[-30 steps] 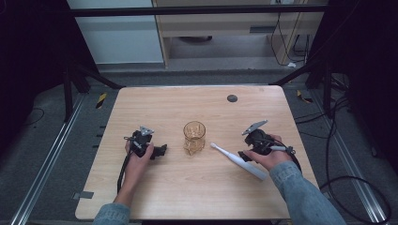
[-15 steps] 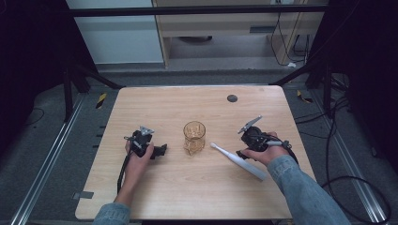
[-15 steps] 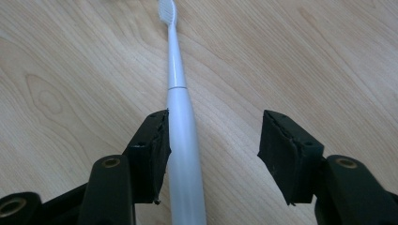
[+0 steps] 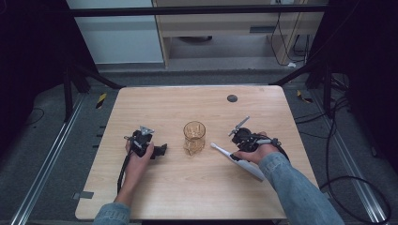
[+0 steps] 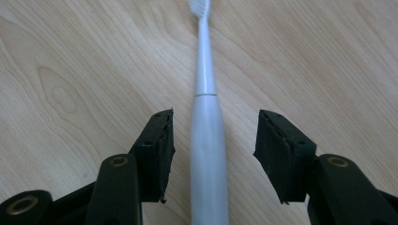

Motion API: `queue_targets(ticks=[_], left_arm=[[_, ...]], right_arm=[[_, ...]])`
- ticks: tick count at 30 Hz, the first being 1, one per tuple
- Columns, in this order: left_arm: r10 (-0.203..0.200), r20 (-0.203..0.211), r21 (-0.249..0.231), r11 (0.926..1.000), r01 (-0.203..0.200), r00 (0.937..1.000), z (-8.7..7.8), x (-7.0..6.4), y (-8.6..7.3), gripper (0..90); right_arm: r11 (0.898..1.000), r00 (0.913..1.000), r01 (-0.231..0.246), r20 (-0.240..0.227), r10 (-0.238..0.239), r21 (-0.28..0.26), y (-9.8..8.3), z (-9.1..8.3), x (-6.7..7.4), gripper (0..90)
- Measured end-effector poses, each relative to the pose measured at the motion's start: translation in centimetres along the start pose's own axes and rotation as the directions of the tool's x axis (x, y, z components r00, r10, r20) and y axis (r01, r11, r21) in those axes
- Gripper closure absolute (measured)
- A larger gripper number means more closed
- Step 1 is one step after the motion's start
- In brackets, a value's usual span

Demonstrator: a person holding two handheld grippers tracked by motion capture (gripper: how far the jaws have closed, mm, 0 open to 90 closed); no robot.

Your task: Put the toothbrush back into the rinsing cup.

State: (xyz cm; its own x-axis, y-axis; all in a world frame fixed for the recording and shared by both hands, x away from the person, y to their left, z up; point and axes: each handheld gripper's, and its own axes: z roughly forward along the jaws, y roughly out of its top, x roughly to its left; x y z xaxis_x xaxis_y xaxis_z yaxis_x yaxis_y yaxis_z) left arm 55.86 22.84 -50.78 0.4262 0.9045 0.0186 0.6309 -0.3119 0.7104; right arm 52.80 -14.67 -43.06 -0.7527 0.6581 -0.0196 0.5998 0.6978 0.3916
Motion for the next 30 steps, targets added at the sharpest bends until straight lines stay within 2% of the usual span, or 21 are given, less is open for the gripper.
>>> queue_targets(ticks=[4,10,30], left_arm=[[0.0,0.0,0.0,1.0,0.0,1.0,0.0,0.0,0.0,0.0],[0.0,-0.001,0.001,1.0,0.0,1.0,0.0,0.0,0.0,0.0],[-0.003,-0.004,0.0,1.0,0.003,1.0,0.0,0.0,0.0,0.0]], right_arm=[[1.0,0.9997,0.02,-0.011,-0.02,0.02,0.4,1.0,0.4,49.0],[0.999,0.9996,0.018,-0.023,-0.017,0.04,0.4,1.9,0.3,51.8],[0.994,0.9995,0.026,-0.018,-0.024,0.104,0.6,3.0,0.2,52.7]])
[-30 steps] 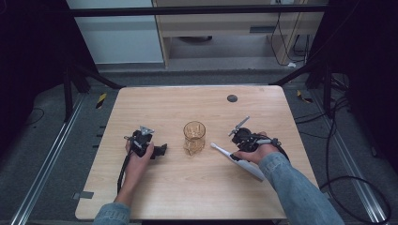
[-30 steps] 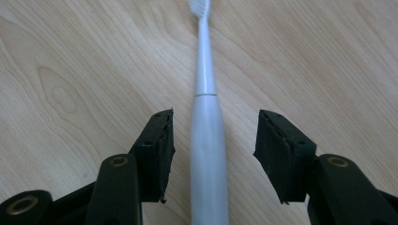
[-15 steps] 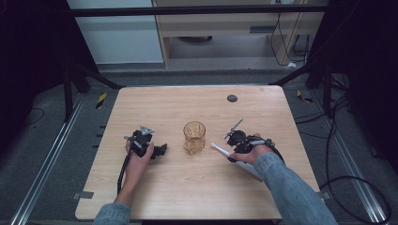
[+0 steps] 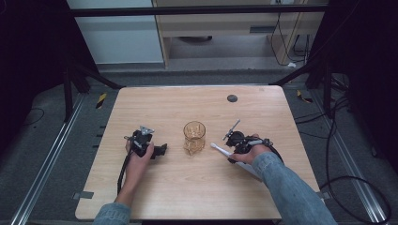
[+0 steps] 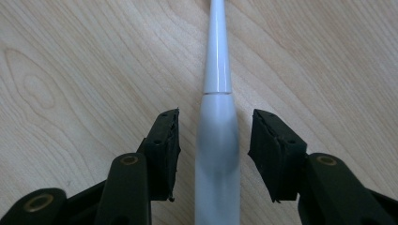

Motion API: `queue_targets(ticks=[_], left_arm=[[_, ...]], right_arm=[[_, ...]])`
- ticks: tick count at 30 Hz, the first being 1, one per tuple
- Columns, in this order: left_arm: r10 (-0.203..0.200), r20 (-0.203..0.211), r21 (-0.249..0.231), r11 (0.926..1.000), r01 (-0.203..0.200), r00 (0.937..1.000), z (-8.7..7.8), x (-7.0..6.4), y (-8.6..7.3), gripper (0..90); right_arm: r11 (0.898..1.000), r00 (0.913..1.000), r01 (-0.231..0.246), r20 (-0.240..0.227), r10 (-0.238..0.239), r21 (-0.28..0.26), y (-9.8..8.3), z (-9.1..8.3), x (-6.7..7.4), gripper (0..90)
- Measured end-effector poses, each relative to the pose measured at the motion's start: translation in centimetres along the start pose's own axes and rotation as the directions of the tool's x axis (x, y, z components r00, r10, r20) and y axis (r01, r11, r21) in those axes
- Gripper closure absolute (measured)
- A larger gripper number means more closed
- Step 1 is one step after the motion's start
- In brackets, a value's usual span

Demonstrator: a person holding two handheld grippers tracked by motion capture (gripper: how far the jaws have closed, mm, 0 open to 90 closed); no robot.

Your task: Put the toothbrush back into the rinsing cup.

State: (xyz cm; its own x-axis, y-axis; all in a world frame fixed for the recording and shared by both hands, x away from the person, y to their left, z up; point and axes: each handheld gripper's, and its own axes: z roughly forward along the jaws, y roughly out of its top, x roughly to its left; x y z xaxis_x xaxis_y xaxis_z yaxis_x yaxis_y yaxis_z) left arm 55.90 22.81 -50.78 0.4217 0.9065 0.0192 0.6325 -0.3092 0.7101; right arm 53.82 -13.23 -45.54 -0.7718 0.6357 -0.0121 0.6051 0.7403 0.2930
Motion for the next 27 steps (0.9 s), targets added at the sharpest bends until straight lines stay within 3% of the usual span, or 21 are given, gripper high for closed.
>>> queue_targets(ticks=[4,27], left_arm=[[-0.001,-0.001,0.0,1.0,0.001,1.0,0.02,0.0,0.02,0.0],[0.0,-0.001,0.0,1.0,0.0,1.0,0.01,0.01,0.02,0.0]], right_arm=[[1.0,0.9998,0.017,0.006,-0.017,0.014,-0.01,0.24,0.07,53.2],[0.998,0.9998,0.018,-0.004,-0.018,0.055,0.03,0.92,-0.16,61.5]])
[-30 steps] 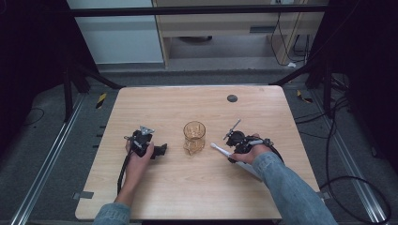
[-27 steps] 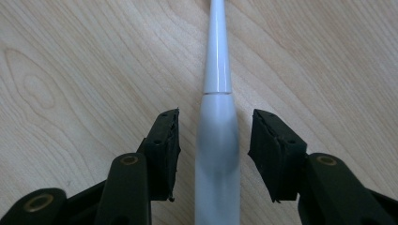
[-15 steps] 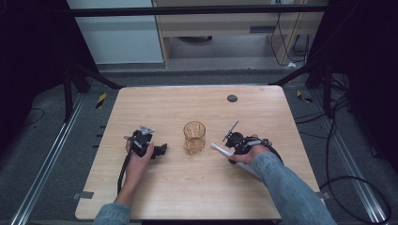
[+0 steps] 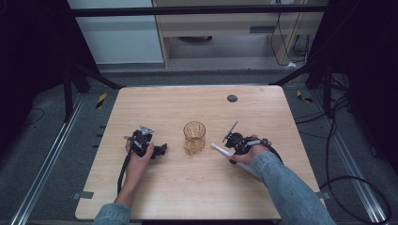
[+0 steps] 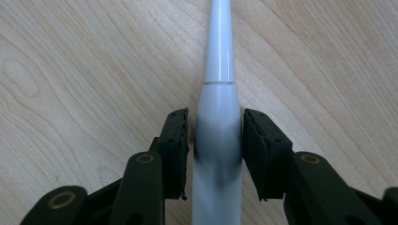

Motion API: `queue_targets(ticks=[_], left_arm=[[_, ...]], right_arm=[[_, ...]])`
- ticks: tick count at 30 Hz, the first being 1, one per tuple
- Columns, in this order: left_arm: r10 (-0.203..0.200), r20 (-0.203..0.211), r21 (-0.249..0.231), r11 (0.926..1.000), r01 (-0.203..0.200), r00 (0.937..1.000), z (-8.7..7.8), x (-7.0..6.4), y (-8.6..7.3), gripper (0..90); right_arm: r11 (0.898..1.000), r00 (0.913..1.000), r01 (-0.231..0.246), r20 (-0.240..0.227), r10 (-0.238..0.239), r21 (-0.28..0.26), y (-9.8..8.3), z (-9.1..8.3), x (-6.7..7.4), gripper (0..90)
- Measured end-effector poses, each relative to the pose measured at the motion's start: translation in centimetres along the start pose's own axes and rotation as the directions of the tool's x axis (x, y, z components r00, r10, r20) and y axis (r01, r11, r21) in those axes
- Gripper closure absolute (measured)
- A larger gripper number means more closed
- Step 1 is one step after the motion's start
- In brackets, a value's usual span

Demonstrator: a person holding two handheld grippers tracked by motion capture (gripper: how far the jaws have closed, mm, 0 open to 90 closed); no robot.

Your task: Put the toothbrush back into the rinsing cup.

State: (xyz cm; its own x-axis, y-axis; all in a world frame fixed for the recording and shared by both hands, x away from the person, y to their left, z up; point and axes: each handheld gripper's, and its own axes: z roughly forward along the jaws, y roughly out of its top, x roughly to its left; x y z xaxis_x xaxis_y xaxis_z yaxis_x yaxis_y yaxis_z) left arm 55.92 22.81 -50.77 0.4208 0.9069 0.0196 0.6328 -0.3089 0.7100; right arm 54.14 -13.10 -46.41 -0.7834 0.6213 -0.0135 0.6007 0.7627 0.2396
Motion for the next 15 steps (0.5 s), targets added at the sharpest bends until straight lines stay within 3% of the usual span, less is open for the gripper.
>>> queue_targets(ticks=[9,15], left_arm=[[0.0,0.0,0.0,1.0,0.0,1.0,0.0,0.0,0.0,0.0],[0.0,0.0,0.0,1.0,0.0,1.0,0.0,0.0,0.0,0.0]], right_arm=[[1.0,0.9999,-0.011,-0.003,0.011,0.005,0.01,0.04,-0.03,63.1],[1.0,1.0,0.009,-0.005,-0.008,0.008,0.07,0.2,0.02,65.9]])
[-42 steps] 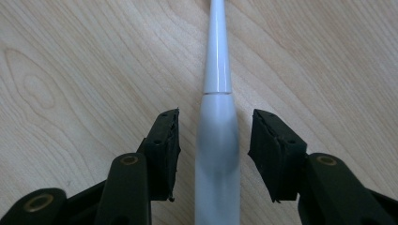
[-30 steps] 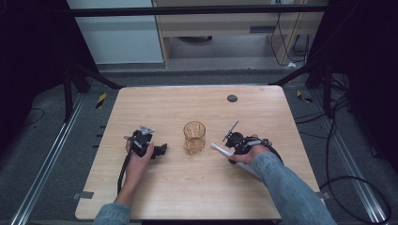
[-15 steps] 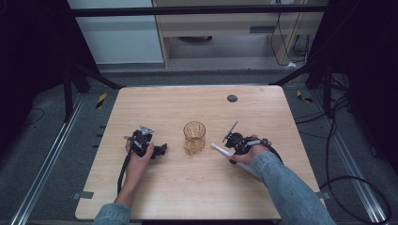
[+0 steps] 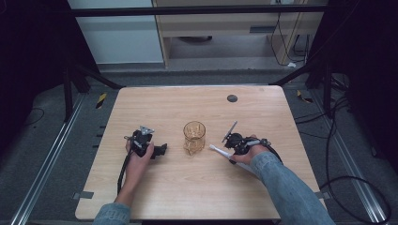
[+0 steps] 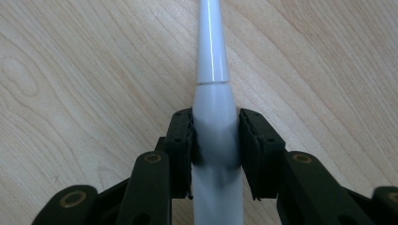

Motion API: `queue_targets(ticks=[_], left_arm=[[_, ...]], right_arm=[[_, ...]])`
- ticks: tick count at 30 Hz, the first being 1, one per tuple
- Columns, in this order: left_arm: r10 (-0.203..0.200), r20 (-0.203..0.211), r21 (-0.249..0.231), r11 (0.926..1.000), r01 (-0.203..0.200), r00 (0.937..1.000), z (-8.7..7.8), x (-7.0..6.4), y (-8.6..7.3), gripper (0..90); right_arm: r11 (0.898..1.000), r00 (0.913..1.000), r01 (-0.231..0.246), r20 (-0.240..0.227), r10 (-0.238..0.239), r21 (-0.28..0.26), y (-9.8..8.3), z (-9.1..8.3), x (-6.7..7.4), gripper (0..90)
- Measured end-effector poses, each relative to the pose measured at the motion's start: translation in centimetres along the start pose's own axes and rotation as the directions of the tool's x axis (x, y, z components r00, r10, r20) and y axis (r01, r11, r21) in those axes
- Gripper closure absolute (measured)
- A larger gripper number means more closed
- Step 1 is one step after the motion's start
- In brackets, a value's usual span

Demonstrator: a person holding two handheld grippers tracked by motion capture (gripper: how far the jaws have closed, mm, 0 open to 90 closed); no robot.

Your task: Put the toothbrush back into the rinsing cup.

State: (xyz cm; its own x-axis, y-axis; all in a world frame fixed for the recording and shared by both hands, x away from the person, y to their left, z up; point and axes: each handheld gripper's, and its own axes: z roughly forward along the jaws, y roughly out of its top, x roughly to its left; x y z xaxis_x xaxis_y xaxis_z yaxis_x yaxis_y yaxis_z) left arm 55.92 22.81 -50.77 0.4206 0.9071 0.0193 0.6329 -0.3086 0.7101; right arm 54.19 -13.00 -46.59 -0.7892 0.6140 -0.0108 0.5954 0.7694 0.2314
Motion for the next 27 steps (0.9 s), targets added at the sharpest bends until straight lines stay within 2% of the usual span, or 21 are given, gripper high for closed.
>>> queue_targets(ticks=[4,7,11,14,19,22,27], left_arm=[[0.0,0.0,0.0,1.0,0.0,1.0,0.0,0.0,0.0,0.0],[0.0,0.0,0.0,1.0,0.0,1.0,0.0,0.0,0.0,0.0],[0.0,0.0,0.0,1.0,0.0,1.0,0.0,0.0,0.0,0.0],[0.0,0.0,0.0,1.0,0.0,1.0,0.0,0.0,0.0,0.0],[0.0,0.0,0.0,1.0,0.0,1.0,0.0,0.0,0.0,0.0],[0.0,0.0,0.0,1.0,0.0,1.0,0.0,0.0,0.0,0.0],[-0.001,0.0,-0.001,1.0,0.001,1.0,0.0,0.0,0.0,0.0]], right_arm=[[1.0,1.0,0.005,-0.001,-0.005,-0.001,0.0,0.0,-0.1,66.9],[1.0,0.9999,-0.013,-0.006,0.013,0.004,-0.1,-0.2,-0.1,67.0],[1.0,0.9998,-0.014,-0.016,0.014,-0.013,-0.2,-0.6,-0.3,67.1],[0.999,0.9992,-0.029,-0.027,0.028,-0.022,-0.4,-1.3,-0.5,67.2],[1.0,0.9997,-0.018,-0.019,0.017,-0.022,-0.6,-2.1,-0.9,67.3],[0.999,0.9993,-0.032,-0.022,0.032,-0.026,-0.7,-2.6,-1.0,67.3],[0.999,0.9998,-0.016,-0.01,0.015,-0.039,-0.6,-3.9,-1.2,67.4]])
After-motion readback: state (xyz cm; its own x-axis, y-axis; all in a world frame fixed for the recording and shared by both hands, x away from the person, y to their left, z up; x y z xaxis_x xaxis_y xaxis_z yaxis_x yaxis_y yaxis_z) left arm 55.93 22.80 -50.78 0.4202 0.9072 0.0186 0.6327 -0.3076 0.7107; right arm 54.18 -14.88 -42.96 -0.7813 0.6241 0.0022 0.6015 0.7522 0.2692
